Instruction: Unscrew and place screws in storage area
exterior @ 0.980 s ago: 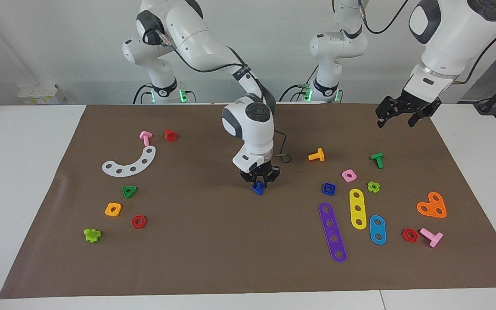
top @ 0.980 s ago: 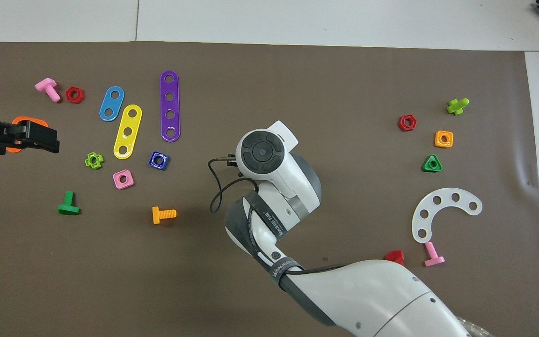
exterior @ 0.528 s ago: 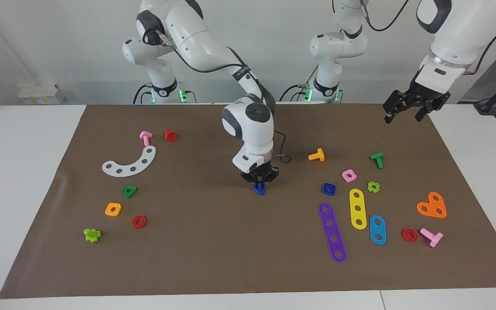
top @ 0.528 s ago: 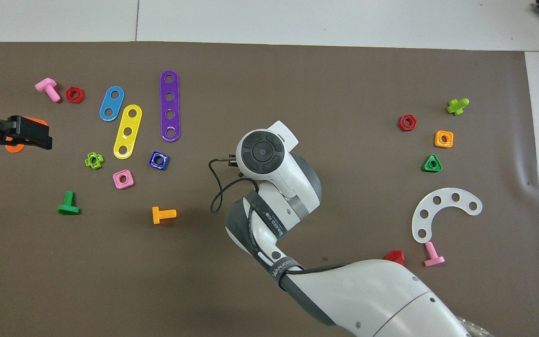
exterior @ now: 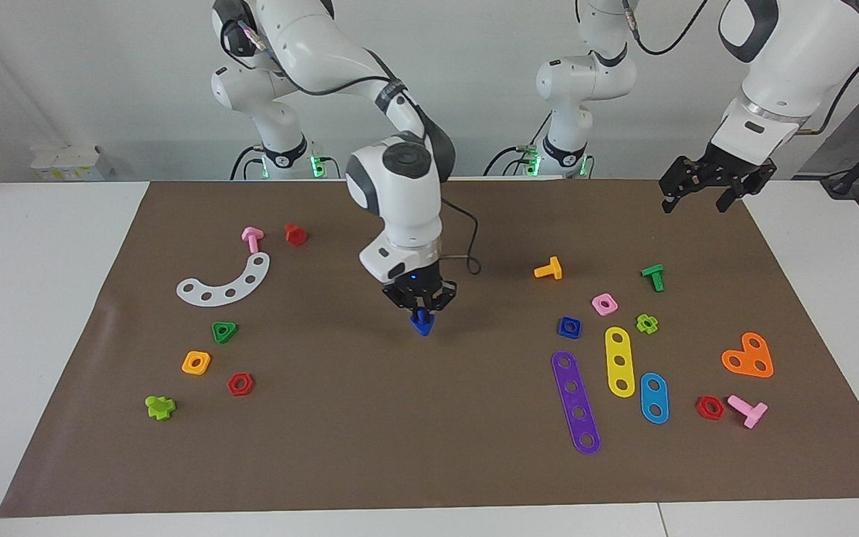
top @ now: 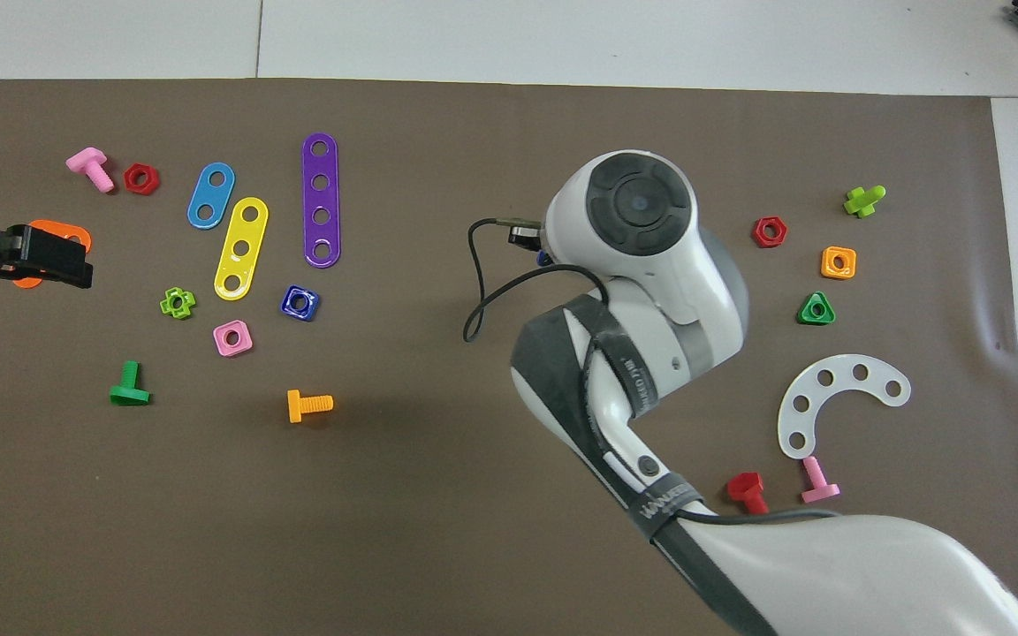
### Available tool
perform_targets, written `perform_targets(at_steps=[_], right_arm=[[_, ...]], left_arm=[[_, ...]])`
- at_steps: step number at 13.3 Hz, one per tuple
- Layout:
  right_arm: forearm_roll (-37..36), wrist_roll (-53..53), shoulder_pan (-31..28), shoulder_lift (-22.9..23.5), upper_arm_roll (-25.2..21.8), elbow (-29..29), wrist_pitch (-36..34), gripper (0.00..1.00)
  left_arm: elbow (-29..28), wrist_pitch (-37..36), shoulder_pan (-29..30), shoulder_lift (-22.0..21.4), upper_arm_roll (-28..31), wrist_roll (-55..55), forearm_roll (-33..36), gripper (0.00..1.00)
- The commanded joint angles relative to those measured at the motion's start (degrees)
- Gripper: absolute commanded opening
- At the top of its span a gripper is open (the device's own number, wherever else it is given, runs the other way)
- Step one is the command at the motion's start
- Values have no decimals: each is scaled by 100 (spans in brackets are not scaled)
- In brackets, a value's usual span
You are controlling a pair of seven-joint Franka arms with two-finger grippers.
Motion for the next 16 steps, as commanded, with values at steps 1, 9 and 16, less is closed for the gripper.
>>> perform_targets(at_steps=[1,9,16], right_arm=[[-78,-588,-655,-404,98,-339,-107,0],[19,-2199,-1878,-730,107,-2149,1394,0],[448,-3069,-2441,-1108,116,-3090,1439,0]], left_arm=[[-363,193,159,-244,-103,126,12,100],[-575,229,168,-368,-59,56,3,100],[-575,229,168,-368,-59,56,3,100]])
